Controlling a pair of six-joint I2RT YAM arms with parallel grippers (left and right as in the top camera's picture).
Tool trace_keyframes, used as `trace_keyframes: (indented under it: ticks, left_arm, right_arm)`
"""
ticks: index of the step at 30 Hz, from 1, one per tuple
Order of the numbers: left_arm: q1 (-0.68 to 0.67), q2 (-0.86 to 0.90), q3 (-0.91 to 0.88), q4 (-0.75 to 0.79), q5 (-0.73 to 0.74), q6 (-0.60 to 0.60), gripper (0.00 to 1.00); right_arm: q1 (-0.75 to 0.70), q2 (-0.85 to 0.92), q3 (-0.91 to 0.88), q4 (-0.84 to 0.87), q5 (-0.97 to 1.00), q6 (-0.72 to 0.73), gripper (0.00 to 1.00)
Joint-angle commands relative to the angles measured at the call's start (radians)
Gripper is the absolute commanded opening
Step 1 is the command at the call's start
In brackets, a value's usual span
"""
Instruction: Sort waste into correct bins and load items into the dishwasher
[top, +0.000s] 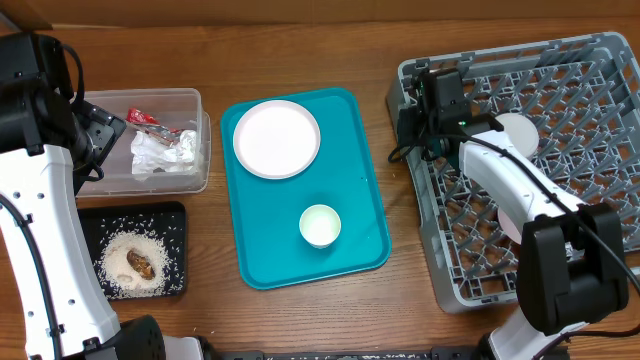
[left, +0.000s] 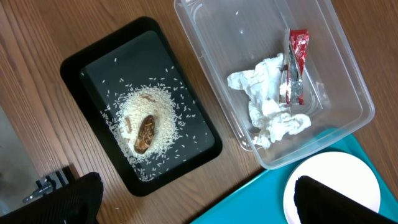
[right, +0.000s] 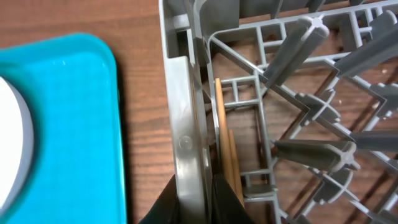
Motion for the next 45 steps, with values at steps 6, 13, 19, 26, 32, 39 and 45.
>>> trace_keyframes:
  ticks: [6,13,19,26,32,39,45]
  left_arm:
    - [0.000,0.003,0.004,-0.002,-0.002,-0.018,1.00]
    - [0.000,0.003,0.004,-0.002,-0.002,-0.018,1.00]
    - [0.000,0.003,0.004,-0.002,-0.002,-0.018,1.00]
    - [0.000,0.003,0.004,-0.002,-0.002,-0.018,1.00]
    - [0.000,0.003,0.004,-0.002,-0.002,-0.018,1.00]
    - [0.000,0.003,0.004,-0.002,-0.002,-0.018,1.00]
    - [0.000,0.003,0.004,-0.002,-0.002,-0.018,1.00]
  right_arm:
    - [-0.014,-0.028,0.051,0.172,-0.127,0.278,0.09]
    - [-0.014,-0.028,0.074,0.180,-0.127,0.278,0.17]
    - [-0.014,-0.028,0.074,0.200,-0.126,0.293,0.19]
    - [-0.014,-0.025,0.074,0.233,-0.071,0.301,0.19]
    - [-0.013,-0.003,0.074,0.236,0.059,0.327,0.19]
    - [-0.014,0.029,0.074,0.276,0.164,0.326,0.20]
    - [-0.018,0.033,0.074,0.322,0.234,0.326,0.23]
